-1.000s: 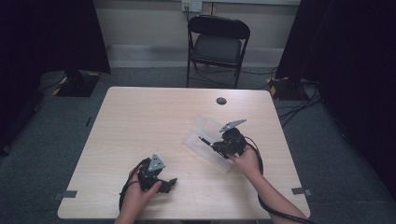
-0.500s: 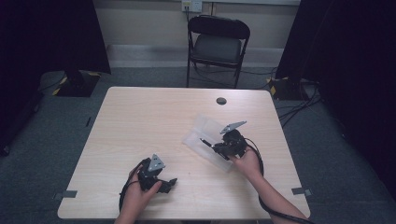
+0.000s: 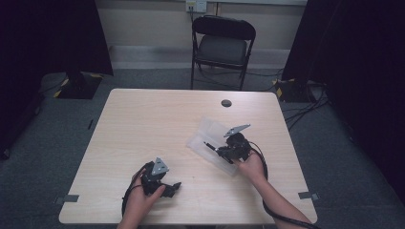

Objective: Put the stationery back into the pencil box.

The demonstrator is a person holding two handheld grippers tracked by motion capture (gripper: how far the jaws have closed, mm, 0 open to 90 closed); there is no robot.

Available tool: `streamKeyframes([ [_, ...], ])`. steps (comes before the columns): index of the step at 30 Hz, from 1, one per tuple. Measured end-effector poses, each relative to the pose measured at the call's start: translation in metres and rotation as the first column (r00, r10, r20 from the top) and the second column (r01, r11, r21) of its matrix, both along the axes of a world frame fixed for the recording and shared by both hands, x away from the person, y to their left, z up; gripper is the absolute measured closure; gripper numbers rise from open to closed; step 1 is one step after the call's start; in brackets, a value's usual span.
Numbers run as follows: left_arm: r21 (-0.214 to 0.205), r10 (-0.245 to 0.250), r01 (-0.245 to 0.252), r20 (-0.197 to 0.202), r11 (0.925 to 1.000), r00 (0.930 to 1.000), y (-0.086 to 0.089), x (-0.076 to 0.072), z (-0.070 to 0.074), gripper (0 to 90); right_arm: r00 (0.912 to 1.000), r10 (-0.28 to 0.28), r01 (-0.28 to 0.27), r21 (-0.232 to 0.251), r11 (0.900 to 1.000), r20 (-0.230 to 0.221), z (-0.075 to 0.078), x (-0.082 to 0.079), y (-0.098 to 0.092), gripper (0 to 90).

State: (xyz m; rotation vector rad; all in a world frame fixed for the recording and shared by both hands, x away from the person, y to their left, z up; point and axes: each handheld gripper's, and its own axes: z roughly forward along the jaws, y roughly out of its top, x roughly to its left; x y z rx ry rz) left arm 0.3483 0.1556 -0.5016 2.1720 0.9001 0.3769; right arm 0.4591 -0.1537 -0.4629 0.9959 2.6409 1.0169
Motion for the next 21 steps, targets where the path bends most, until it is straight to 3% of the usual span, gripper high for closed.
streamKeyframes([
  [21,0.000,0.000,0.000,0.000,1.0000,1.0000,0.0000,0.0000,0.0000,10.0,0.9999,0.009,-0.009,-0.016,0.9998,0.010,-0.0094,0.0011,0.0022,79.4],
])
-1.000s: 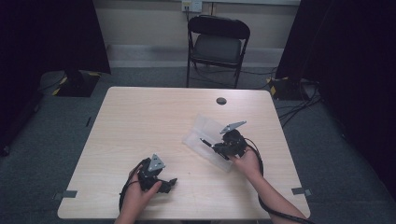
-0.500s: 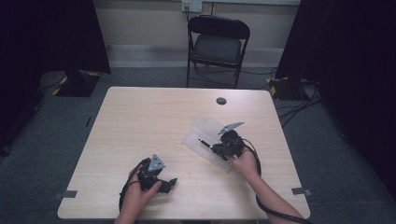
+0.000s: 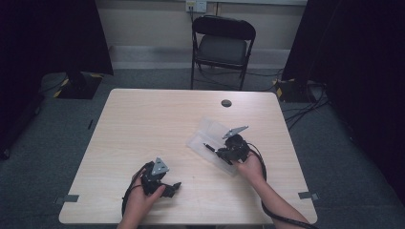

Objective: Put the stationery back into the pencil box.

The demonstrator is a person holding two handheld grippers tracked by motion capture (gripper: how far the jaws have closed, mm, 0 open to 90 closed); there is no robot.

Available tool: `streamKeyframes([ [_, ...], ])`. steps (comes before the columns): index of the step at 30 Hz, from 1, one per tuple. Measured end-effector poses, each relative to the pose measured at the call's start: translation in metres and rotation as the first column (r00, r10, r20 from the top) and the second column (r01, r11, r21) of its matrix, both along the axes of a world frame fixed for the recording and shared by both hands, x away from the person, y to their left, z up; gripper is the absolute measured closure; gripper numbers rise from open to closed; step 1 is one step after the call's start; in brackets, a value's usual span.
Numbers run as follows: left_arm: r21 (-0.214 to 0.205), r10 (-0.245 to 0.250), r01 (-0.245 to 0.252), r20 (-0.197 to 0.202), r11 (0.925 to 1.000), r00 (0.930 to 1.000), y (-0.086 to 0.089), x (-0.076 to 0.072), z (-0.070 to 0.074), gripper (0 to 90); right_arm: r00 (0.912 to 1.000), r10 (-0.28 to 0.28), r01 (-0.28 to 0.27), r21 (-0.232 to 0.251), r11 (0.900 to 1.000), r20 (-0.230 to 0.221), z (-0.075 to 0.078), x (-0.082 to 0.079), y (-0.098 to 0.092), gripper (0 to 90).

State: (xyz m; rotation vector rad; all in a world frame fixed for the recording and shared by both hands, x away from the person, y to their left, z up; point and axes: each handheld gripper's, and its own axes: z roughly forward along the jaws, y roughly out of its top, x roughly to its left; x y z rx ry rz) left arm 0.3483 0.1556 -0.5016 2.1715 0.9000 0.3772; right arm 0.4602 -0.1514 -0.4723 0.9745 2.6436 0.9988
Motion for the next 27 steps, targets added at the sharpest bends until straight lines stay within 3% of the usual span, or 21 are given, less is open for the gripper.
streamKeyframes([
  [27,0.000,0.000,0.000,0.000,1.0000,1.0000,0.0000,0.0000,0.0000,10.0,1.0000,0.004,-0.004,-0.030,0.9996,0.005,-0.0042,-0.0013,0.0014,78.6],
])
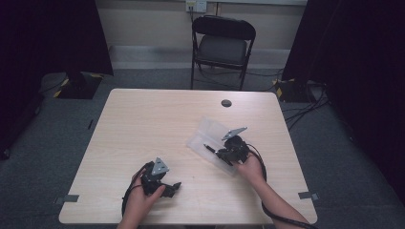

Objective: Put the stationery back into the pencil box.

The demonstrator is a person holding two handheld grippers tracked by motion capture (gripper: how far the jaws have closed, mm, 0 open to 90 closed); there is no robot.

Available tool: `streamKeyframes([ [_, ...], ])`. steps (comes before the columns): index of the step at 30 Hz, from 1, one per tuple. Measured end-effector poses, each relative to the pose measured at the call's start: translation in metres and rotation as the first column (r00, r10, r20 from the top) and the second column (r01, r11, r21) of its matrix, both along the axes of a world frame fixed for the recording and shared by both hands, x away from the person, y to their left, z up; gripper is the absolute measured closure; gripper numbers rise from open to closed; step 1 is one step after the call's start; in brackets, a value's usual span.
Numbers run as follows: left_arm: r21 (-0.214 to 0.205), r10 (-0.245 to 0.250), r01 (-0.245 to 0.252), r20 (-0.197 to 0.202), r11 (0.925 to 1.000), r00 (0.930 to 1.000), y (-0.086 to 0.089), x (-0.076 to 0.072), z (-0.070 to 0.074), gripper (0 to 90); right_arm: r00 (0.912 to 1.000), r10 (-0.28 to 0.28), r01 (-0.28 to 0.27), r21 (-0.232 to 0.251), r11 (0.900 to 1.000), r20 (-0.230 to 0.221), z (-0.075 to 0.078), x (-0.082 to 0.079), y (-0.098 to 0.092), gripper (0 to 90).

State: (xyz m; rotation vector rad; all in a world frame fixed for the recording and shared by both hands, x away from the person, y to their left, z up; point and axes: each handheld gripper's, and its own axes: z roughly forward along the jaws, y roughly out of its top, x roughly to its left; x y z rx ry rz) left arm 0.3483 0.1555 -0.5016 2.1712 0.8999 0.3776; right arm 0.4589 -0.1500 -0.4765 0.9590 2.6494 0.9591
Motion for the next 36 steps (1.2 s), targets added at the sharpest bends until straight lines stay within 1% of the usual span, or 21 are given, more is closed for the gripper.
streamKeyframes([
  [5,0.007,0.000,0.000,0.004,1.0000,1.0000,0.000,0.000,0.001,10.5,1.0000,0.003,-0.003,0.013,0.9999,0.007,0.001,0.000,0.001,74.6],
  [6,0.008,0.000,0.000,0.004,1.0000,1.0000,0.000,0.000,0.001,10.5,0.9999,-0.002,0.002,0.002,1.0000,0.014,0.002,0.000,0.001,73.3],
  [7,0.007,0.000,0.000,0.003,1.0000,1.0000,0.000,0.000,0.000,10.5,0.9999,-0.001,0.000,0.003,1.0000,0.015,0.002,-0.001,0.001,68.9],
  [8,0.007,0.000,0.000,0.003,1.0000,1.0000,0.000,0.000,0.000,10.5,0.9999,-0.001,0.000,0.003,1.0000,0.015,0.002,-0.001,0.001,68.9],
  [9,0.012,-0.003,0.003,0.007,0.9999,1.0000,0.000,0.000,0.001,10.5,0.9998,-0.004,0.004,0.005,1.0000,0.021,0.003,-0.001,0.001,63.0],
  [10,0.012,-0.003,0.003,0.007,0.9999,1.0000,0.000,0.000,0.001,10.5,0.9998,-0.004,0.004,0.005,1.0000,0.021,0.003,-0.001,0.001,63.0],
  [11,0.007,0.000,0.000,0.003,1.0000,1.0000,0.000,0.000,0.000,10.5,0.9996,-0.008,0.007,0.010,0.9999,0.027,0.004,-0.002,0.001,56.5],
  [12,0.012,-0.002,0.002,0.006,0.9999,1.0000,0.000,0.000,0.001,10.5,0.9996,-0.008,0.007,0.010,0.9999,0.027,0.004,-0.002,0.001,56.5],
  [13,0.013,-0.003,0.003,0.007,0.9999,1.0000,0.000,0.000,0.001,10.5,0.9993,-0.003,0.002,0.017,0.9999,0.037,0.006,-0.003,0.001,50.4],
  [14,0.019,-0.008,0.008,0.011,0.9998,0.9999,0.001,0.000,0.001,10.5,0.9992,0.000,-0.001,0.024,0.9997,0.040,0.007,-0.005,0.001,48.3],
  [17,0.008,0.000,0.000,0.004,1.0000,1.0000,0.000,0.000,0.001,10.5,0.9987,0.007,-0.008,0.031,0.9995,0.050,0.010,-0.007,0.001,43.9],
  [19,0.019,-0.008,0.008,0.011,0.9998,0.9999,0.001,0.000,0.001,10.5,0.9981,0.009,-0.012,0.042,0.9990,0.060,0.012,-0.008,0.002,38.4],
  [20,0.008,0.000,0.000,0.002,1.0000,1.0000,0.000,0.000,0.001,10.5,0.9981,0.015,-0.018,0.047,0.9987,0.060,0.014,-0.009,0.002,36.2],
  [21,0.008,0.000,0.000,0.002,1.0000,1.0000,0.000,0.000,0.001,10.5,0.9973,0.021,-0.024,0.052,0.9984,0.070,0.016,-0.011,0.001,31.1],
  [26,0.013,-0.003,0.003,0.007,0.9999,1.0000,0.000,0.000,0.001,10.5,0.9959,0.027,-0.032,0.062,0.9976,0.087,0.021,-0.015,0.000,24.4],
  [28,0.013,-0.003,0.003,0.007,0.9999,1.0000,0.000,0.000,0.001,10.5,0.9952,0.031,-0.037,0.066,0.9971,0.093,0.023,-0.017,-0.001,23.5],
  [30,0.008,0.000,0.000,0.003,1.0000,1.0000,0.000,0.000,0.001,10.5,0.9947,0.038,-0.046,0.080,0.9958,0.096,0.025,-0.020,-0.002,20.6],
  [31,0.020,-0.008,0.007,0.012,0.9998,0.9999,0.001,0.000,0.001,10.5,0.9950,0.042,-0.050,0.082,0.9954,0.091,0.026,-0.022,-0.002,20.1],
  [32,0.011,-0.002,0.002,0.006,0.9999,1.0000,0.000,0.000,0.001,10.5,0.9944,0.050,-0.058,0.086,0.9946,0.093,0.026,-0.023,-0.002,19.5],
  [34,0.008,0.000,0.000,0.004,1.0000,1.0000,0.000,0.000,0.001,10.5,0.9941,0.058,-0.066,0.089,0.9938,0.092,0.028,-0.030,-0.005,17.3],
  [36,0.008,0.000,0.000,0.004,1.0000,1.0000,0.000,0.000,0.001,10.5,0.9934,0.061,-0.070,0.090,0.9935,0.097,0.029,-0.032,-0.006,16.6],
])
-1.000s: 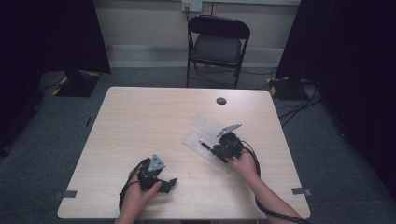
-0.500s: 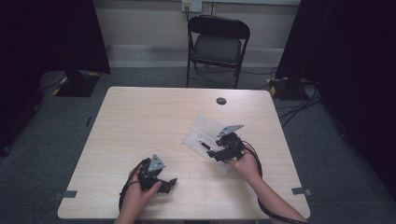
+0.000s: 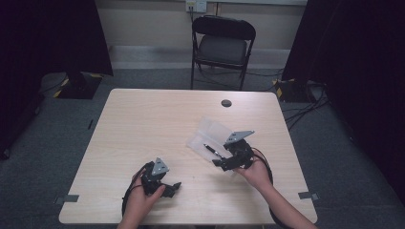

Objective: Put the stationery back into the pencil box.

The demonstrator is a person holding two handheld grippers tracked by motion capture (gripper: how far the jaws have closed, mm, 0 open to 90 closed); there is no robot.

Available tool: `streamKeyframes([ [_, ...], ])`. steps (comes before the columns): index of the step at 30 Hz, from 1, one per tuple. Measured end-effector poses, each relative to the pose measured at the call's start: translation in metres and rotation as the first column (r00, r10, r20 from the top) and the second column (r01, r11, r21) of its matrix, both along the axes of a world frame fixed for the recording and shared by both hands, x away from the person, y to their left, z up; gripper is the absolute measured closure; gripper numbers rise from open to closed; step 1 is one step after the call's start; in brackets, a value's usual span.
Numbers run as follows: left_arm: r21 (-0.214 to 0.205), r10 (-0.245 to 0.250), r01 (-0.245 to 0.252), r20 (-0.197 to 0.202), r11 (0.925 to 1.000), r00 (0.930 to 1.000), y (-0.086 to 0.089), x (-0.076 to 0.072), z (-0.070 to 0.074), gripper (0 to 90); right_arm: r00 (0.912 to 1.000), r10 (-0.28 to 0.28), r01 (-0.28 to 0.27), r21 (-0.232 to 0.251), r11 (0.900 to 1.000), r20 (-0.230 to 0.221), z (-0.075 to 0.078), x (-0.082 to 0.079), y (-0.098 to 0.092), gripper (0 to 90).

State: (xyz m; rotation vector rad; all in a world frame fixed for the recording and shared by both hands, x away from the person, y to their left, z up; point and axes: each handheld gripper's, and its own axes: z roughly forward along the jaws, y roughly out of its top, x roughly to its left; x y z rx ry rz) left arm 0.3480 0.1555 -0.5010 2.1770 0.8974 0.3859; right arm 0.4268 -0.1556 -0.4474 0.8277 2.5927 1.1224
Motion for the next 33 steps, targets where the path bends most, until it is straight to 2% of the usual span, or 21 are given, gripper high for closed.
streamKeyframes([
  [9,-0.008,0.001,-0.001,0.002,1.0000,1.0000,0.000,0.000,-0.001,10.7,0.9999,-0.008,0.008,0.031,0.9995,-0.011,0.004,-0.016,-0.015,15.4],
  [30,-0.003,-0.001,0.001,-0.003,1.0000,1.0000,0.000,0.000,0.000,10.5,1.0000,0.008,-0.008,0.068,0.9977,0.001,0.006,-0.029,-0.028,15.7],
  [33,0.002,-0.005,0.005,0.000,1.0000,1.0000,0.000,0.000,0.000,10.3,0.9999,0.013,-0.014,0.055,0.9984,0.003,0.004,-0.032,-0.034,15.8],
])
